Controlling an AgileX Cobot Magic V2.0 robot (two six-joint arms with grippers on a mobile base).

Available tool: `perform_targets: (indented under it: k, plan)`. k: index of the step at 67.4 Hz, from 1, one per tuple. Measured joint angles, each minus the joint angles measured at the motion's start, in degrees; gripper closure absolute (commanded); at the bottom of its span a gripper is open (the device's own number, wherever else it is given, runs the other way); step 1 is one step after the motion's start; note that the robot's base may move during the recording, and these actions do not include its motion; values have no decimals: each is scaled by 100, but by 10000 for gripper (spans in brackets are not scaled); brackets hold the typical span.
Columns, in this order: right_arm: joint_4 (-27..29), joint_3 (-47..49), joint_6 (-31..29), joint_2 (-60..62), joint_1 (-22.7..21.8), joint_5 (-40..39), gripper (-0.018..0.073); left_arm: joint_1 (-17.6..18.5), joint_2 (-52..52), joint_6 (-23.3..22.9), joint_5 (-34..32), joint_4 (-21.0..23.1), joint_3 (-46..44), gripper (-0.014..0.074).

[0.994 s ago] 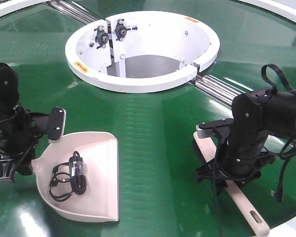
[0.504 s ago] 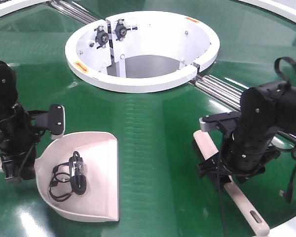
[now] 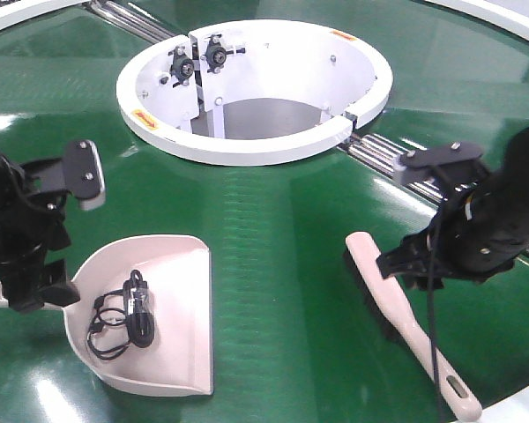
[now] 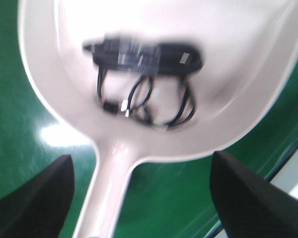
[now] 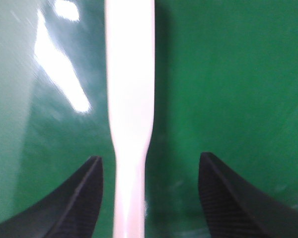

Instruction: Clean and inspect green conveyor with broom and dustpan

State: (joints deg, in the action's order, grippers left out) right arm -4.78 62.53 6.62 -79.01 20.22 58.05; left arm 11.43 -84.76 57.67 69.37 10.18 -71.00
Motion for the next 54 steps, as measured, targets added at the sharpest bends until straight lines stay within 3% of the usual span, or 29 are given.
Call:
perform_targets:
  k: [30,36,43,54]
  plan:
    - [-151,-93,5,2394,0,-871,139,7,2283,0,-16,1493,4,57]
    - [-164,-336,5,2978,0,-1101,139,7,2806,-37,-102,1599,4,57]
    - [-171,-801,-13,3735,0,-1445,139,7,3527,-399,-432,1617,160,57]
    - [-191,-1662,-18,4959,0,-2061,139,7,4622,-1282,-1517,1632,938,57]
